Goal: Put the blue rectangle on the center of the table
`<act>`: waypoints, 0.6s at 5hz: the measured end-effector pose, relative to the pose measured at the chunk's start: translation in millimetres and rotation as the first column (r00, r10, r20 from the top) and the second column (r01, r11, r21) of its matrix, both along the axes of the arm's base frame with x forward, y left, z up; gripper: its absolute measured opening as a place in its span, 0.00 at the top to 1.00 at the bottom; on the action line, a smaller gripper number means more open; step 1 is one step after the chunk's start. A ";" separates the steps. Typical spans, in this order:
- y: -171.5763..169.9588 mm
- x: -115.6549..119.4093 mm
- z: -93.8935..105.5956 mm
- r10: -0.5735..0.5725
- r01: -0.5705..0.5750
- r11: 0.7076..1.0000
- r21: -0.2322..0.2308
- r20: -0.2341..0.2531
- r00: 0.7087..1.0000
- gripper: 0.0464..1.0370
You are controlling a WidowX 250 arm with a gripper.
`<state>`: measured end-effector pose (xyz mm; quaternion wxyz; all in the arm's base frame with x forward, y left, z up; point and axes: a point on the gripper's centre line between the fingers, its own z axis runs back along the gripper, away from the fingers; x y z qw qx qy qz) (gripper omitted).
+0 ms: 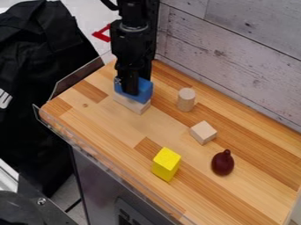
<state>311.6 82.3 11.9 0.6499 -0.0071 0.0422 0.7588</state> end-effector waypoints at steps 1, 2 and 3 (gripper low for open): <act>-5.0 -5.1 11.7 -0.012 0.011 1.000 0.010 0.031 0.999 0.48; -5.6 -2.9 33.0 -0.012 0.009 0.999 0.036 0.094 0.995 0.48; -13.1 -3.0 34.2 -0.040 0.036 0.998 0.048 0.092 0.995 0.48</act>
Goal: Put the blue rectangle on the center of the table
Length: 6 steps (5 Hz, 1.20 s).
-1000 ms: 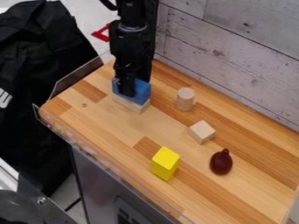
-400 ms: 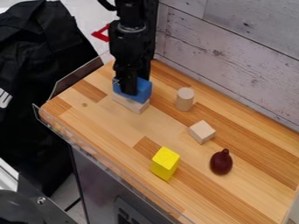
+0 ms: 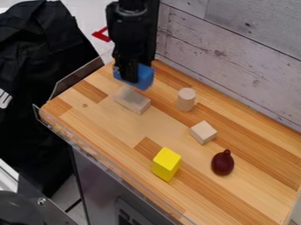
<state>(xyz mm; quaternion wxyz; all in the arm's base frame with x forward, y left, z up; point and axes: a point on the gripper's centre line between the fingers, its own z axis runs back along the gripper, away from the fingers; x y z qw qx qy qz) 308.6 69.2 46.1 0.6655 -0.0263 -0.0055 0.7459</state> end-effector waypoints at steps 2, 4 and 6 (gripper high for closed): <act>-21.7 -19.0 -8.7 -0.012 0.012 1.000 0.006 -0.050 0.999 0.48; -51.1 -24.4 -24.8 -0.094 0.094 0.996 -0.003 -0.097 0.991 0.48; -76.2 -32.7 -17.9 -0.148 0.150 0.989 0.009 -0.090 0.985 0.48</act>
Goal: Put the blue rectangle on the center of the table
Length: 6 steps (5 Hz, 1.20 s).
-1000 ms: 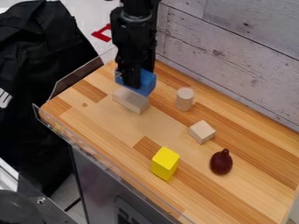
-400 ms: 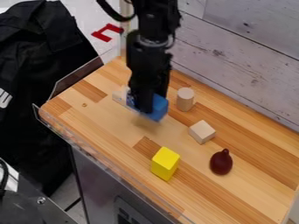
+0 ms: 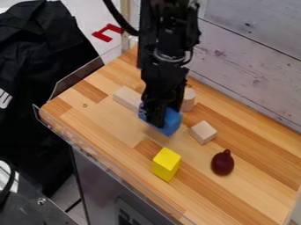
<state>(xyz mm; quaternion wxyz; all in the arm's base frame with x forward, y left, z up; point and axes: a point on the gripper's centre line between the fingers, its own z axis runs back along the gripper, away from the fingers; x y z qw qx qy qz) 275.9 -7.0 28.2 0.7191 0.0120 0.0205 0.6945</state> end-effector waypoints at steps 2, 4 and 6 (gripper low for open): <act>-7.2 -6.7 14.8 0.002 -0.001 1.000 -0.024 0.052 0.999 0.48; -13.2 -19.8 20.9 0.014 -0.011 0.998 -0.062 0.046 0.999 0.48; -20.4 -2.8 -11.8 -0.058 0.059 0.993 -0.105 0.015 0.998 0.48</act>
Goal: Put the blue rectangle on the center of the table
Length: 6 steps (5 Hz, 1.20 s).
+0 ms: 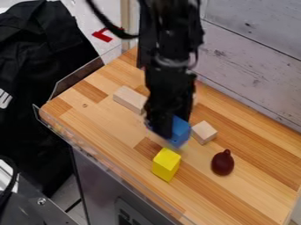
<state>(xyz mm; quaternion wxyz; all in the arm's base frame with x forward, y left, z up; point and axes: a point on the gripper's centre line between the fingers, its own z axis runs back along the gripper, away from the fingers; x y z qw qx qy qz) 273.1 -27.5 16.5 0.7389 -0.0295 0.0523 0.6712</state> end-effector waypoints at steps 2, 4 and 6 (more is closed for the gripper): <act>4.5 16.2 -20.0 -0.002 0.002 1.000 0.010 -0.033 0.999 0.48; 8.5 15.5 -19.9 0.021 -0.021 1.000 0.007 -0.040 0.999 0.41; 14.9 17.0 -11.1 0.073 -0.074 0.997 -0.014 -0.014 0.997 0.04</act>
